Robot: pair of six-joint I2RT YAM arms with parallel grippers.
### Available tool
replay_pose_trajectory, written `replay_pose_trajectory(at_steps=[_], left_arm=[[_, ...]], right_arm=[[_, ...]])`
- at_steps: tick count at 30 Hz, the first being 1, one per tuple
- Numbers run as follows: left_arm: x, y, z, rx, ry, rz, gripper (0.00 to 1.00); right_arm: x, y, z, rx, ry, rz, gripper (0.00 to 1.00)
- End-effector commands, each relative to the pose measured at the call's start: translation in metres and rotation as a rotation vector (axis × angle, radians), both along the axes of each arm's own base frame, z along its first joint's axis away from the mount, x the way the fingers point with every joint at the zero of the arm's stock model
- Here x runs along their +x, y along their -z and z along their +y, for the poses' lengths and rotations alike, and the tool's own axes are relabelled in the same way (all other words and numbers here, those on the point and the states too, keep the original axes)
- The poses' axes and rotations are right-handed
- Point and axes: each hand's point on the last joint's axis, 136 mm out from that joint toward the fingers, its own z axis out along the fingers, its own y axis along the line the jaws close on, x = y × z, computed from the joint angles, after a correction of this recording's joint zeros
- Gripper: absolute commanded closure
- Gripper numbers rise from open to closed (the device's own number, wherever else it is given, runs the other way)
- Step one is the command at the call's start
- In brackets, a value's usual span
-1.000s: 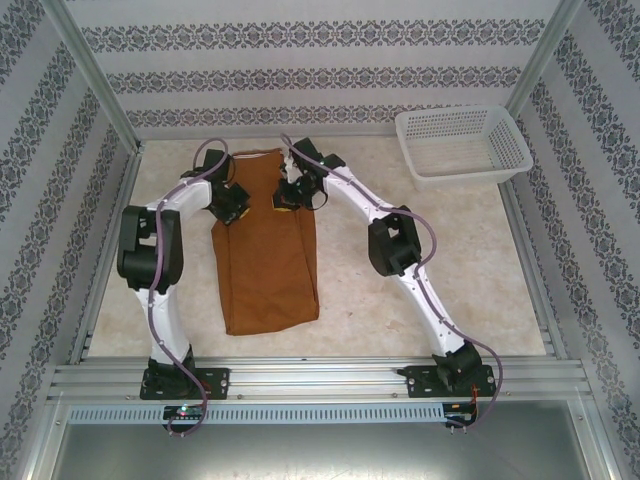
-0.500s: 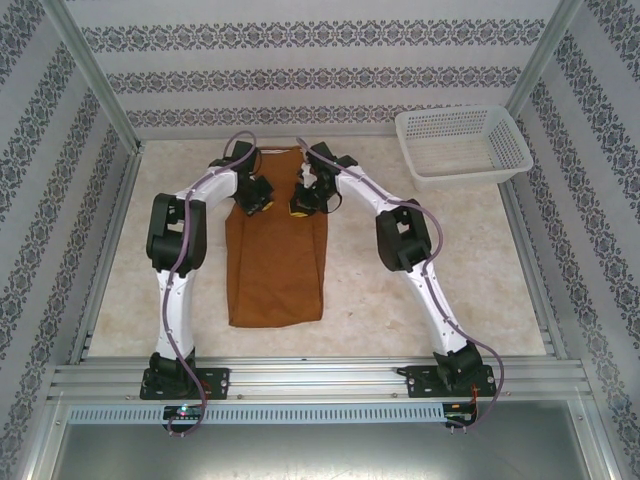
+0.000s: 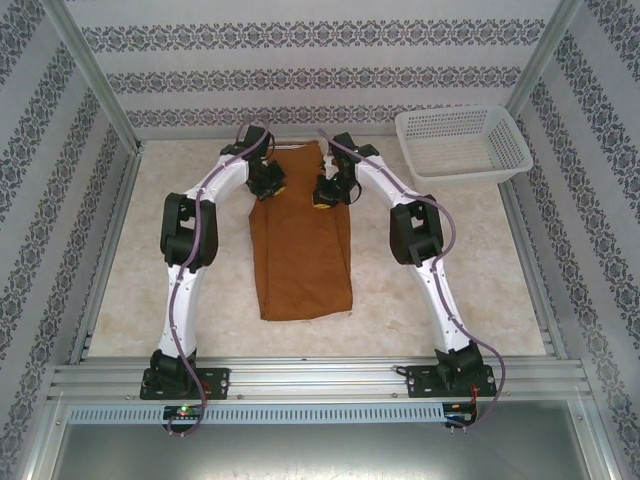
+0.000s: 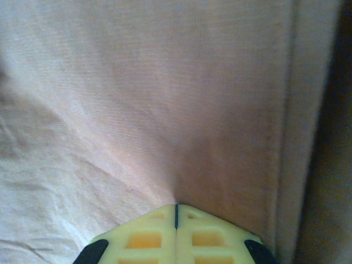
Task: Roll up the long pants
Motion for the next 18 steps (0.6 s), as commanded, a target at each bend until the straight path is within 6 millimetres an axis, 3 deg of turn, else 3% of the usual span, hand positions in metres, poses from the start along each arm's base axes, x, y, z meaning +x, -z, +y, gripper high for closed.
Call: replay_pose_trajectory(at_steps=[1,7,8,10,11,13,14,15,18], left_arm=[[0.012,-0.025,0.002,0.032,0.032,-0.027,1.0],[0.018,-0.083,0.0,0.018,0.054,-0.12,1.0],[0.015,-0.094,-0.001,0.012,0.06,-0.137,1.0],[0.003,-0.111,-0.001,0.007,0.083,-0.149,1.0],[-0.005,-0.12,0.0,0.004,0.092,-0.153,0.88],[-0.03,-0.128,0.001,0.007,0.121,-0.146,0.38],[-0.044,-0.13,0.003,0.005,0.128,-0.143,0.09],[-0.057,-0.126,0.003,-0.002,0.135,-0.136,0.0],[-0.104,-0.114,0.007,-0.035,0.132,-0.1,0.0]], right_arm=[[0.005,-0.036,-0.028,-0.078,0.005,-0.073,1.0],[-0.009,-0.1,-0.026,-0.069,-0.052,-0.2,0.97],[-0.014,-0.111,-0.025,-0.066,-0.065,-0.22,0.9],[-0.028,-0.135,-0.022,-0.077,-0.112,-0.266,0.64],[-0.036,-0.143,-0.022,-0.097,-0.139,-0.286,0.56],[-0.059,-0.155,-0.024,-0.166,-0.19,-0.317,0.29],[-0.072,-0.16,-0.023,-0.185,-0.212,-0.331,0.21],[-0.082,-0.164,-0.024,-0.204,-0.22,-0.348,0.16],[-0.126,-0.166,-0.017,-0.286,-0.287,-0.43,0.08]])
